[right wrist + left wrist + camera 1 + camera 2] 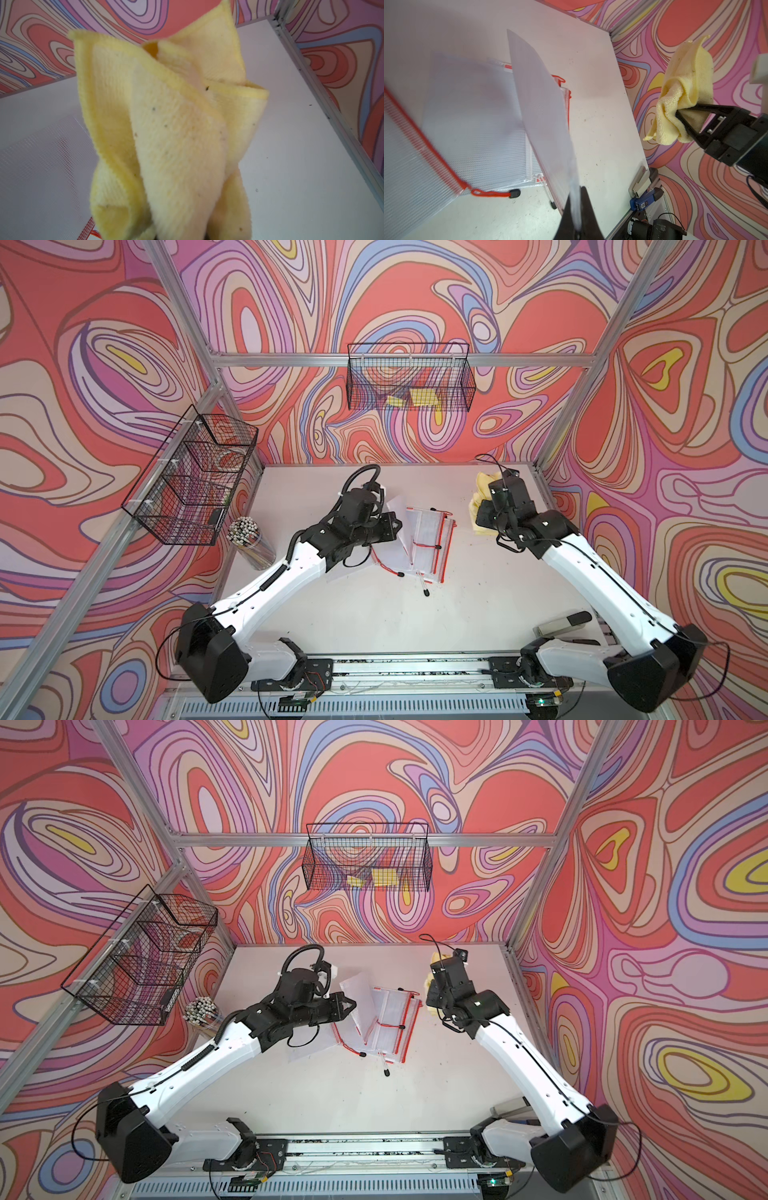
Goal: Wipe the document bag
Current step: Place the document bag at the center of the board.
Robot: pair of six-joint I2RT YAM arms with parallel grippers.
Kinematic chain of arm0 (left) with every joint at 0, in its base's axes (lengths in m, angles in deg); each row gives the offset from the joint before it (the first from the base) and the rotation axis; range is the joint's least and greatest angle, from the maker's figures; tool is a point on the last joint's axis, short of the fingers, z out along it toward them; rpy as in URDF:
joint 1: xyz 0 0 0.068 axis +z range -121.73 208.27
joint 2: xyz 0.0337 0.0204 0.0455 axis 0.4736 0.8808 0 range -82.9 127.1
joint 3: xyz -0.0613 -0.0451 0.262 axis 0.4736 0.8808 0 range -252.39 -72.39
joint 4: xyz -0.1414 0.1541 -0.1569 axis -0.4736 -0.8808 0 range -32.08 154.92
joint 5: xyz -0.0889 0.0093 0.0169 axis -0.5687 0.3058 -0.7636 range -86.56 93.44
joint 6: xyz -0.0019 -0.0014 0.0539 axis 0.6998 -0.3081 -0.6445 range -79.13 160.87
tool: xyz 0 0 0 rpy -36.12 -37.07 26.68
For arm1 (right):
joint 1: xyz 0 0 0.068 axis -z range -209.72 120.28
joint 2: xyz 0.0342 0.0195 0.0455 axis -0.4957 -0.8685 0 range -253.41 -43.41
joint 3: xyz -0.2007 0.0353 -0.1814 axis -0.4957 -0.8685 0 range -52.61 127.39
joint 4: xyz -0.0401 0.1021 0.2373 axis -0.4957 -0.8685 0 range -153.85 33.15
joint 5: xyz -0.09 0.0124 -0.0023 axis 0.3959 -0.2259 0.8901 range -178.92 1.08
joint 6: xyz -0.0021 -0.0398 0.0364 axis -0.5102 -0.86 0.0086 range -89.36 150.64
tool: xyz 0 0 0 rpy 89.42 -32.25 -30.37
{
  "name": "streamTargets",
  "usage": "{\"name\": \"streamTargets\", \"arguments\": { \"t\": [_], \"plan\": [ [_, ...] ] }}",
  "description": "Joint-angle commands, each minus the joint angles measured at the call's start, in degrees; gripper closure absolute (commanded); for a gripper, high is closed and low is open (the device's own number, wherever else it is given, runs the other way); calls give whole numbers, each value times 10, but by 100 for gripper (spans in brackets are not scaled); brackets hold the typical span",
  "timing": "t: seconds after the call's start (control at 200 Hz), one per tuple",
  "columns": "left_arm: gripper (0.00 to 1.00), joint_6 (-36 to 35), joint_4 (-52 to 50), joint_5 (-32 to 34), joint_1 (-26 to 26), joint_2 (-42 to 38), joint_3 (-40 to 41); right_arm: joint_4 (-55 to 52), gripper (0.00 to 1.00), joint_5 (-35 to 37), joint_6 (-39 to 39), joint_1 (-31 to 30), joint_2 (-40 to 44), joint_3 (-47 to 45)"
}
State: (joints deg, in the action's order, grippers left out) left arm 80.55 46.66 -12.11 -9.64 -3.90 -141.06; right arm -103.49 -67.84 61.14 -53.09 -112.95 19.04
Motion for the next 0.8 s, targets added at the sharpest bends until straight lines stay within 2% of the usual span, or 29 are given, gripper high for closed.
{"name": "streamTargets", "arguments": {
  "t": [0.0, 0.195, 0.265, 0.416, 0.456, 0.516, 0.691, 0.796],
  "plan": [
    [100, -54, -33, -72, -18, 88, -90, -65, 100, 42, 20, 14, 31, 4],
    [100, -51, -9, -166, -61, 268, -323, -103, 100, 89, 26, 17, 81, 5],
    [100, -23, 27, -221, -69, 326, -394, -113, 100, 104, 31, 19, 99, 5],
    [100, 105, 241, -289, -69, 424, -452, -135, 100, 141, 31, 20, 133, 3],
    [100, 135, 282, -289, -69, 454, -465, -141, 100, 147, 32, 20, 138, 3],
    [100, 163, 287, -289, -69, 506, -503, -149, 100, 149, 31, 21, 142, 2],
    [100, 154, 241, -262, -73, 654, -601, -154, 100, 145, 33, 21, 155, -8],
    [98, 165, 254, -252, -74, 721, -621, -159, 100, 140, 36, 20, 161, -12]
  ]
}}
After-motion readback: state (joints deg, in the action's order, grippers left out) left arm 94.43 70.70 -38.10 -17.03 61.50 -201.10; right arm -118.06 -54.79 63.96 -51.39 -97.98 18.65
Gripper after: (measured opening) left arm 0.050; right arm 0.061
